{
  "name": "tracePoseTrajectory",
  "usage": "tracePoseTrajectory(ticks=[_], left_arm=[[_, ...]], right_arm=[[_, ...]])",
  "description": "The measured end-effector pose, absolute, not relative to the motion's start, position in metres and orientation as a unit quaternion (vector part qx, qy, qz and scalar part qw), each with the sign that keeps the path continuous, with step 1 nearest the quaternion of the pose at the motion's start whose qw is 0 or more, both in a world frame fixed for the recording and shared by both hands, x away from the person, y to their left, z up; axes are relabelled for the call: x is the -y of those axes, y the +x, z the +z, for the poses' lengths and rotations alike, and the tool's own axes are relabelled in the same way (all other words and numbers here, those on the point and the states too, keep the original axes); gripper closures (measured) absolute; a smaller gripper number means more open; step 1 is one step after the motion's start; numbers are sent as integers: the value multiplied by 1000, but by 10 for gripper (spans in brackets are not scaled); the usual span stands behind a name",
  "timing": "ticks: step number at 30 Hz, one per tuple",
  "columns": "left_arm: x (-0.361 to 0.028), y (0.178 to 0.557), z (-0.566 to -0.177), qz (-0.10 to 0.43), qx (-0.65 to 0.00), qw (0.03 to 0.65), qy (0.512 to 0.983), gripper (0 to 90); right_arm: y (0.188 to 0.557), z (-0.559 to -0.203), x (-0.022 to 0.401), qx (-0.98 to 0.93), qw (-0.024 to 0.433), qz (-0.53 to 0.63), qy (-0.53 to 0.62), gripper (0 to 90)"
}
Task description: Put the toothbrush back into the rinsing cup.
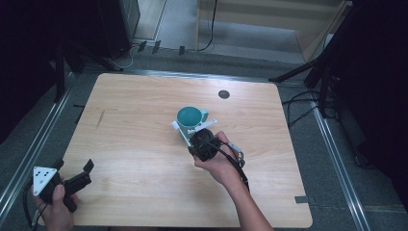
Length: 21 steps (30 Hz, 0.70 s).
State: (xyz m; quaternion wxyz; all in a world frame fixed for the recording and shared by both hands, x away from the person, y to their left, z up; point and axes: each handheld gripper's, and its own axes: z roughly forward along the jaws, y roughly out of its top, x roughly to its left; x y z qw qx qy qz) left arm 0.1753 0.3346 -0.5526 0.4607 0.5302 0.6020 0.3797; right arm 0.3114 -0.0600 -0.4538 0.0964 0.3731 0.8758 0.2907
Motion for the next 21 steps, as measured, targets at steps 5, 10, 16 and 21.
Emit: tracePoseTrajectory(ticks=[5,10,16,21], left_arm=[[-335,175,-553,380,-602,461,530,14],[-335,175,-553,380,-602,461,530,14],[-335,175,-553,380,-602,461,530,14],[-335,175,-553,380,-602,461,530,14]], right_arm=[[313,-445,63,-850,114,340,385,851],[313,-434,66,-813,138,409,391,851],[315,-422,71,-758,176,489,394,850],[320,-417,73,-726,193,529,395,850]])
